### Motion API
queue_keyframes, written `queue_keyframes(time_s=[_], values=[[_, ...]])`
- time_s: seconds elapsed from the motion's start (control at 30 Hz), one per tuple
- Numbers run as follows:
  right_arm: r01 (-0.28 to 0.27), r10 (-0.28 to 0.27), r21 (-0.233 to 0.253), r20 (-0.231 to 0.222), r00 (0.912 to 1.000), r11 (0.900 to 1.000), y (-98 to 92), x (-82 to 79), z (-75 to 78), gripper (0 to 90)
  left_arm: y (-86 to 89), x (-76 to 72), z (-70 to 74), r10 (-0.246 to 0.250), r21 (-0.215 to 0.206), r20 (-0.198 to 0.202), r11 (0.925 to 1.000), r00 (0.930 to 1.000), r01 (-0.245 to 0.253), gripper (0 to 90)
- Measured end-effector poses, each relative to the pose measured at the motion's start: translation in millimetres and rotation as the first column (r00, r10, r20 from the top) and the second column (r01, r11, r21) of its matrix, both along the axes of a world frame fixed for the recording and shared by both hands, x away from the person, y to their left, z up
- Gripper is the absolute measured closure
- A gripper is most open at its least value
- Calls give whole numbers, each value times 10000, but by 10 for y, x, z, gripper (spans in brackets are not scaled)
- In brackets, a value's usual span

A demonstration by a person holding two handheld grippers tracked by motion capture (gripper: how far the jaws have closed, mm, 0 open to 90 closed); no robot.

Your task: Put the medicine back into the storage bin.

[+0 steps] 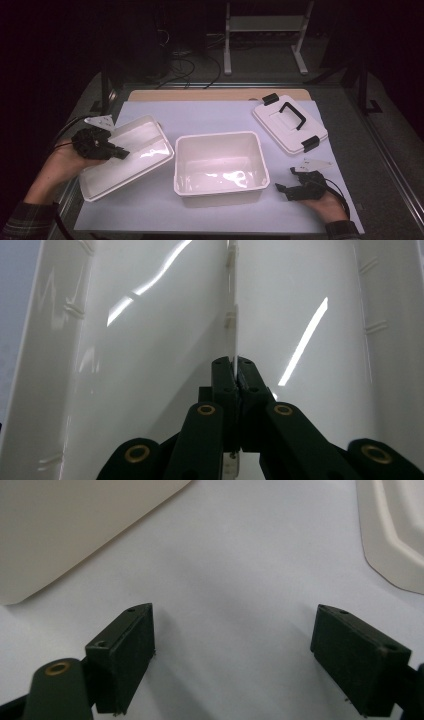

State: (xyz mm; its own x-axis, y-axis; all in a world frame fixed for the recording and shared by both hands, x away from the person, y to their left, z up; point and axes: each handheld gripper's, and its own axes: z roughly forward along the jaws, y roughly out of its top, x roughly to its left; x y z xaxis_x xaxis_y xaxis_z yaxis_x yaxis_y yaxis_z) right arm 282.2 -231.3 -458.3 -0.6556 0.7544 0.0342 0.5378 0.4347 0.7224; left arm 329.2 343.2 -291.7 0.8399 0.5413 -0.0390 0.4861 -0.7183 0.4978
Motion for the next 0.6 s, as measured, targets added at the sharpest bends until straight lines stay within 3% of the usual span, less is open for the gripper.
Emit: queue_keyframes(time_s=[0.4,0.6], values=[[0,0,-2,8,10000,10000,0,0,0,172,68,9,-494,446,179,-315,9989,9985,-441,887],[-1,1,0,8,10000,10000,0,0,0,172,17,28,-728,380,187,-527,9991,9979,-371,887]])
